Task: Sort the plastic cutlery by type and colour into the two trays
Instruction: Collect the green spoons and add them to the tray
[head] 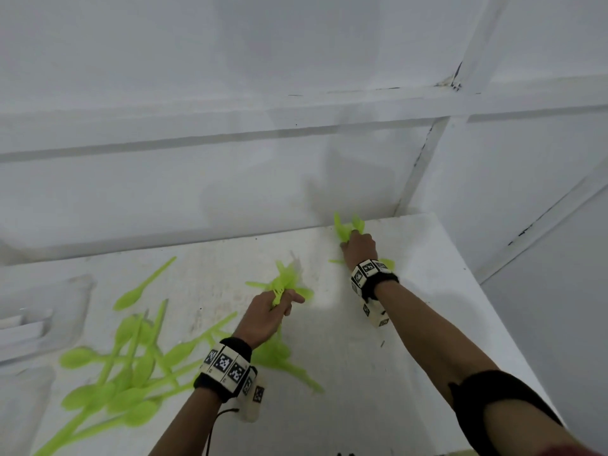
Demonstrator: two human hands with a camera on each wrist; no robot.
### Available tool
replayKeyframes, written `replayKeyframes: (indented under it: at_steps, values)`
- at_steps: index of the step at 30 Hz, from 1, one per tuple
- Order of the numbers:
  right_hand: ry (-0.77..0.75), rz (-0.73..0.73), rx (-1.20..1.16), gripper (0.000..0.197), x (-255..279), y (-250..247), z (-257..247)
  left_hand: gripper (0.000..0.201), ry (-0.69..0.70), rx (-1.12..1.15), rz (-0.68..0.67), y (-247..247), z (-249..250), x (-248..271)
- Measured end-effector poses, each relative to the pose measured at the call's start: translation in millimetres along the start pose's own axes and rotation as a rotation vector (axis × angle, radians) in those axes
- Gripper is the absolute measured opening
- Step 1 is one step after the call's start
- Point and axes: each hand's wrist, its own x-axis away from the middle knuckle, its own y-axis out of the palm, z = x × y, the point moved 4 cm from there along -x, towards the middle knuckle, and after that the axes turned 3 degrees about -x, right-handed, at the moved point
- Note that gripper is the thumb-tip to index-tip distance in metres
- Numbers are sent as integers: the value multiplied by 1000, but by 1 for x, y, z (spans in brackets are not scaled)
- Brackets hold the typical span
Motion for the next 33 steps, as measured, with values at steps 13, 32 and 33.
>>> replayKeyframes:
  at_steps: [13, 32, 33]
  values:
    - [-28, -32, 96, 33, 111, 47, -20, 40, -19, 99, 32, -25, -19, 21]
    - [-90, -74, -390, 19, 183, 86, -87, 43, 104, 233, 38, -87, -53, 57]
    - [-97, -94, -419, 19, 188, 85, -94, 51, 110, 231, 46, -91, -55, 58]
